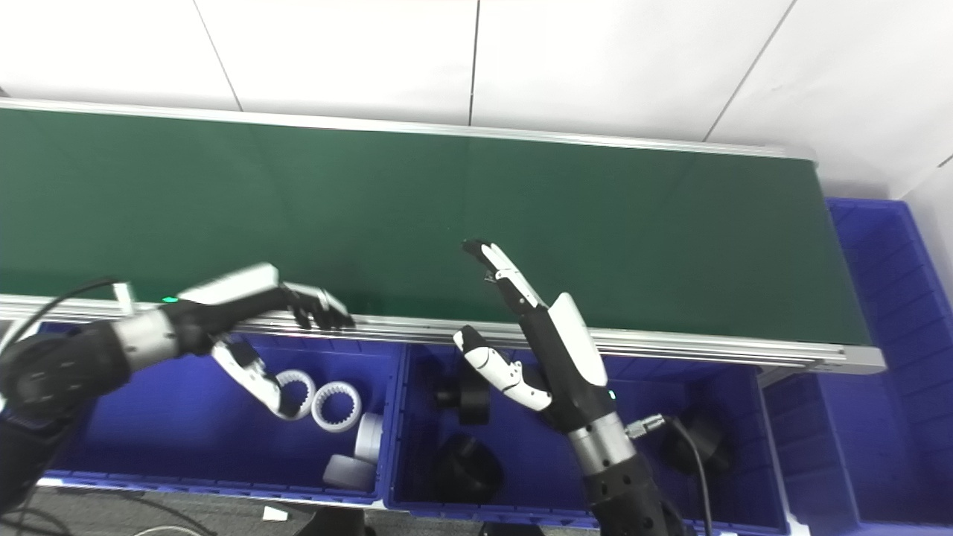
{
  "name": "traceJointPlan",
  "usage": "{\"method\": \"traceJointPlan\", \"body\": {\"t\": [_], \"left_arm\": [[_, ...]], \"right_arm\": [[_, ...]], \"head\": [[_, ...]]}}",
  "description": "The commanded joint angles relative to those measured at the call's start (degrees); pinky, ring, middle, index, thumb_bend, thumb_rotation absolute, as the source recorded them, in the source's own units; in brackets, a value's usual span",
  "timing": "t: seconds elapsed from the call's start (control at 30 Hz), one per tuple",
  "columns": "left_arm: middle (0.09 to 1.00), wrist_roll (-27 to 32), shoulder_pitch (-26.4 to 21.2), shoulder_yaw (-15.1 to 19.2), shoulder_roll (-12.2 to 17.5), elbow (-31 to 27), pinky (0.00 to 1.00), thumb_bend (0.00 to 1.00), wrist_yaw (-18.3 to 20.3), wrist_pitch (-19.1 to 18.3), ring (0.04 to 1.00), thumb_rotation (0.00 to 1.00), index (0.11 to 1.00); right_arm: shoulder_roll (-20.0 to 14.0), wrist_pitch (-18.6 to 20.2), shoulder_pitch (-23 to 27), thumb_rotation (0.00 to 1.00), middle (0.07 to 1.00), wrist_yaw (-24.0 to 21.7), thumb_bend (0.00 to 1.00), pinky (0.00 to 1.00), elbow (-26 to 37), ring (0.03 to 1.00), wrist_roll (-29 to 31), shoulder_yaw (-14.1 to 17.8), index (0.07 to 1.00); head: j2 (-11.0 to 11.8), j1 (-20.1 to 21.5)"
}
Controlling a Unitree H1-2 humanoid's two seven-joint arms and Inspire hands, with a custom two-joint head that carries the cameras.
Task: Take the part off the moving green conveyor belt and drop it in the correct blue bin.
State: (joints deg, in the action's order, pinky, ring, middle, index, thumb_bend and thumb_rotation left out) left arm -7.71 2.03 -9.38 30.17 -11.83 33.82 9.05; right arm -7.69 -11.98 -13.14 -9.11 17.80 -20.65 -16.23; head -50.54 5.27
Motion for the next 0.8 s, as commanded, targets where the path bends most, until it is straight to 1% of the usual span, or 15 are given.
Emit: {"method": "traceJointPlan", "body": {"t": [0.0, 0.07, 0.1, 0.13, 0.17, 0.27, 0.3, 0.37, 0.5, 0.57, 0.63, 0.7, 0.77], "left_arm": [[0.827, 7.4, 2.5, 1.8, -2.9, 2.6, 0.77, 0.59, -3.2, 7.2, 0.806, 0.44, 0.807], [0.868, 10.8, 3.8, 2.6, -4.7, 5.3, 0.82, 0.58, -3.9, 11.4, 0.850, 0.52, 0.841], [0.891, 11.6, 4.0, 2.7, -5.3, 6.0, 0.84, 0.57, -4.1, 12.5, 0.872, 0.57, 0.864], [0.898, 12.8, 4.3, 2.5, -6.4, 6.9, 0.85, 0.57, -4.1, 13.5, 0.879, 0.59, 0.872], [0.924, 13.6, 4.4, 2.5, -7.2, 7.4, 0.86, 0.57, -4.1, 14.2, 0.902, 0.63, 0.895], [0.952, 16.9, 5.7, 2.4, -9.9, 7.0, 0.90, 0.56, -4.5, 13.0, 0.934, 0.65, 0.917], [0.966, 17.5, 6.0, 2.4, -10.5, 6.8, 0.91, 0.56, -4.8, 12.8, 0.950, 0.67, 0.928], [0.974, 18.6, 6.8, 2.5, -11.3, 6.3, 0.93, 0.54, -5.1, 12.6, 0.963, 0.68, 0.938], [0.984, 19.0, 8.6, 2.8, -11.6, 4.5, 0.94, 0.52, -5.4, 12.4, 0.975, 0.70, 0.954], [0.994, 18.8, 9.6, 2.9, -11.5, 3.2, 0.95, 0.50, -5.5, 11.8, 0.986, 0.72, 0.966], [0.997, 18.2, 10.5, 2.8, -11.3, 2.1, 0.95, 0.49, -5.6, 11.3, 0.990, 0.72, 0.971], [1.000, 18.3, 11.1, 2.5, -11.1, 2.5, 0.96, 0.47, -5.2, 11.8, 0.998, 0.73, 0.976], [0.998, 18.6, 11.6, 2.2, -11.2, 3.5, 0.96, 0.47, -4.8, 12.5, 0.996, 0.72, 0.974]], "right_arm": [[0.3, -0.2, -0.1, 0.86, 0.961, 0.3, 0.37, 0.87, 2.2, 0.936, 0.6, 0.1, 0.934], [0.3, -0.4, -0.3, 0.86, 0.961, 0.3, 0.36, 0.87, 1.9, 0.937, 0.7, 0.0, 0.934], [0.2, -0.5, -0.4, 0.86, 0.960, 0.3, 0.36, 0.87, 1.8, 0.937, 0.7, 0.0, 0.933], [0.3, -0.9, -0.5, 0.86, 0.960, 0.4, 0.36, 0.87, 1.3, 0.937, 0.7, -0.2, 0.932], [0.3, -1.2, -0.5, 0.86, 0.960, 0.4, 0.37, 0.88, 1.0, 0.938, 0.8, -0.3, 0.932], [0.6, -1.6, -0.8, 0.85, 0.960, 0.3, 0.37, 0.88, 0.1, 0.940, 1.3, -0.9, 0.933], [0.7, -1.6, -0.9, 0.85, 0.961, 0.4, 0.37, 0.87, 0.0, 0.938, 1.2, -1.1, 0.933], [0.8, -1.6, -1.1, 0.84, 0.963, 0.3, 0.36, 0.87, 0.0, 0.939, 1.3, -1.5, 0.936], [1.4, -0.8, -1.9, 0.85, 0.967, 0.2, 0.36, 0.88, 0.8, 0.941, 1.5, -2.3, 0.940], [1.9, -0.1, -2.7, 0.83, 0.965, 0.1, 0.37, 0.87, 1.4, 0.939, 2.5, -2.7, 0.941], [2.2, -0.3, -3.6, 0.83, 0.966, 0.2, 0.36, 0.87, 1.5, 0.940, 2.7, -3.1, 0.943], [2.1, -0.7, -4.7, 0.86, 0.973, 0.0, 0.36, 0.88, 1.2, 0.944, 2.7, -3.6, 0.946], [1.7, -0.8, -5.8, 0.89, 0.978, -0.1, 0.37, 0.88, 0.8, 0.948, 2.8, -4.0, 0.949]], "head": [[-0.2, -0.1], [-0.2, -0.1], [-0.3, -0.1], [-0.2, -0.1], [-0.2, -0.1], [-0.3, 0.4], [-0.4, 0.4], [-0.5, 0.7], [-2.0, 1.1], [-2.7, 1.9], [-2.6, 2.1], [-2.6, 2.1], [-2.6, 2.1]]}}
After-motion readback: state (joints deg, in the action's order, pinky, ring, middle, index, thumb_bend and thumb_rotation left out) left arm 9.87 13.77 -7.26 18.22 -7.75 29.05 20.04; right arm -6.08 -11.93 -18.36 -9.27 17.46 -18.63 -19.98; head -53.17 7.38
